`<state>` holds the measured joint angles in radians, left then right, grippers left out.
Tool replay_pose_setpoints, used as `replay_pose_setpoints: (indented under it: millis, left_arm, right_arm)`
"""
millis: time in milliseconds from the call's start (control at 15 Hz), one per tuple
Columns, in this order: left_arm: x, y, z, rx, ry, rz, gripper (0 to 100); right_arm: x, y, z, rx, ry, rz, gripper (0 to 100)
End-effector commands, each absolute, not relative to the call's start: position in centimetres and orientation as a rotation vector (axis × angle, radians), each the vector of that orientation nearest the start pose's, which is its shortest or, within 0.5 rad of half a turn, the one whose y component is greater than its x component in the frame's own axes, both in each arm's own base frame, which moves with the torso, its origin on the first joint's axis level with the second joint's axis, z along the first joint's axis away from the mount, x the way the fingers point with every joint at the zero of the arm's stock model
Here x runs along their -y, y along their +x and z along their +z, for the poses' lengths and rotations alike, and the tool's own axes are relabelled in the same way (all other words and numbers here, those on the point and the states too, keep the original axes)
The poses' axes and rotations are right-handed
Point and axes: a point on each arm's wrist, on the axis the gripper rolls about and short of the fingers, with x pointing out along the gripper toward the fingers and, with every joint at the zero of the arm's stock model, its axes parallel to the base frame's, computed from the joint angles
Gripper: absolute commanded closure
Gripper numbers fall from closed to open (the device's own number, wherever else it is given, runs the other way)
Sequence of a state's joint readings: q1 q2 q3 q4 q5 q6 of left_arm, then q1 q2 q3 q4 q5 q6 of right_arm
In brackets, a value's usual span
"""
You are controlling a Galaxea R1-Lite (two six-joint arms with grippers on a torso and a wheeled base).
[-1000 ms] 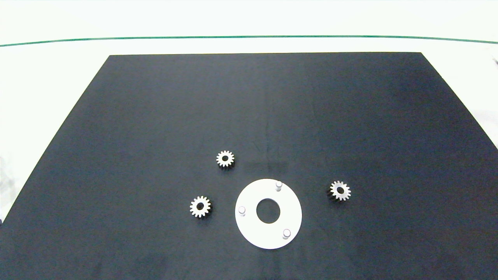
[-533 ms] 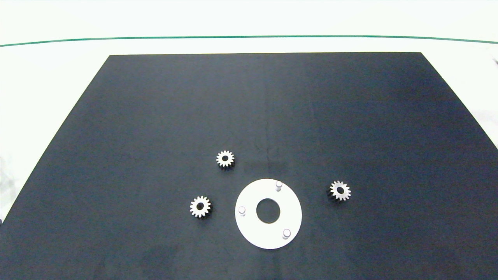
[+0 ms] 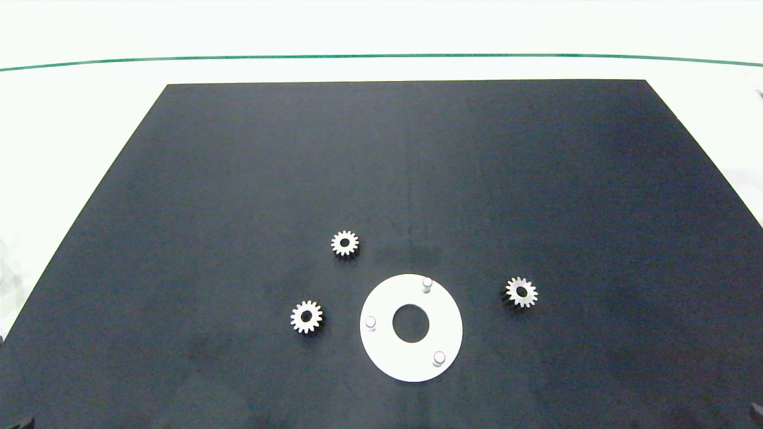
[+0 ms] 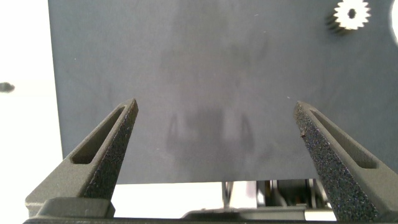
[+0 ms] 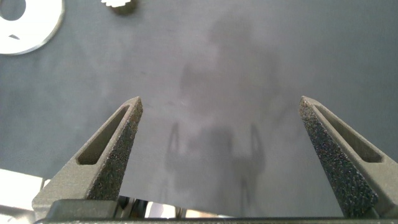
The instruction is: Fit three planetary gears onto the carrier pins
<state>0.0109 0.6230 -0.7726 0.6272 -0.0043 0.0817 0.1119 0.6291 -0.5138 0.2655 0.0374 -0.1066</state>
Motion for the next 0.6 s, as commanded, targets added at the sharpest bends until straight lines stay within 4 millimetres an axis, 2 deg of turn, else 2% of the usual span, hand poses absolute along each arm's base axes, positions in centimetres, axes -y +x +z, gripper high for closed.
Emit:
replay_pose_setpoints:
  millis: [67, 267, 600]
  left_arm:
    - [-0.1, 7.7, 25.2, -0.689, 0.121, -0.002, 0]
    - [-0.2, 10.0, 26.7, -0.693, 0.128, 0.018, 0]
    - [-0.3, 11.4, 27.5, -0.741, 0.14, 0.042, 0]
  right_arm:
    - [-2.4, 11.5, 22.7, -0.519, -0.179, 0.299, 0]
    - [-4.0, 15.2, 23.6, -0.55, -0.286, 0.385, 0]
    - [-7.4, 18.8, 23.3, -0.6, -0.346, 0.502, 0]
